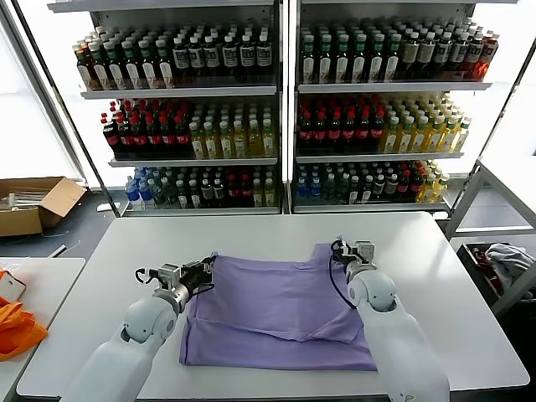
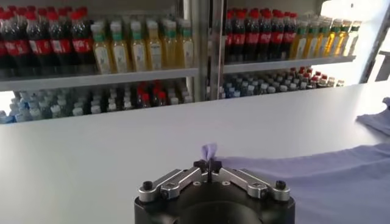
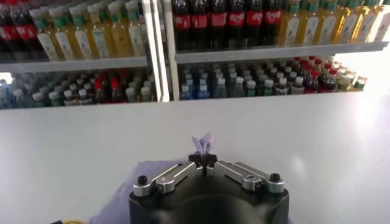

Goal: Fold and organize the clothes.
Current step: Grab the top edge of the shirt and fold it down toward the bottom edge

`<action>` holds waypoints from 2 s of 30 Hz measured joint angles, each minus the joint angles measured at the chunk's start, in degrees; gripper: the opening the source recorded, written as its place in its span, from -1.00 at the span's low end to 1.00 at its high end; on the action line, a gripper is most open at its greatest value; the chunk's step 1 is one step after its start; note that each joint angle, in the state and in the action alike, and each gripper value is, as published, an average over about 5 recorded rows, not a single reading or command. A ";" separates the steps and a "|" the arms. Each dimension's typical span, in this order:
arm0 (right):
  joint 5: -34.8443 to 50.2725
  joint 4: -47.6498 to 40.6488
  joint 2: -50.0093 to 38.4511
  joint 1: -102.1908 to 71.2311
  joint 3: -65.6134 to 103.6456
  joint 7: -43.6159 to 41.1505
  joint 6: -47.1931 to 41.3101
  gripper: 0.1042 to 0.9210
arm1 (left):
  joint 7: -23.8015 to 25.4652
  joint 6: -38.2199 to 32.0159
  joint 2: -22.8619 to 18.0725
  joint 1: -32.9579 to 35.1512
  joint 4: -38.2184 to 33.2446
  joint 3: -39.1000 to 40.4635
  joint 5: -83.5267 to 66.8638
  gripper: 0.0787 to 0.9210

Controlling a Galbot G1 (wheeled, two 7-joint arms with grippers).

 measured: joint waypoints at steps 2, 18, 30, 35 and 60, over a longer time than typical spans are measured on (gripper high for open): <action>0.04 2.22 -0.10 -0.80 0.27 0.35 0.04 -0.99 | -0.15 -0.40 0.21 0.56 -1.01 -0.41 0.60 -0.99; -2.99 20.64 -1.30 -14.16 3.19 3.92 -0.59 -0.99 | -0.95 -2.01 1.02 8.03 -10.12 -4.16 4.62 -0.99; -3.92 29.50 -1.88 -26.17 6.63 5.90 -0.09 -0.99 | -0.62 -2.68 1.54 14.50 -15.52 -6.23 7.61 -0.99; -4.70 31.25 -1.89 -30.70 7.00 6.21 0.63 -0.99 | -0.44 -3.28 1.54 17.22 -16.91 -7.07 8.82 -0.99; -9.09 30.39 -0.92 -40.10 6.07 7.23 3.19 -0.99 | 0.57 -5.41 -0.72 29.18 -19.81 -9.71 15.35 -0.99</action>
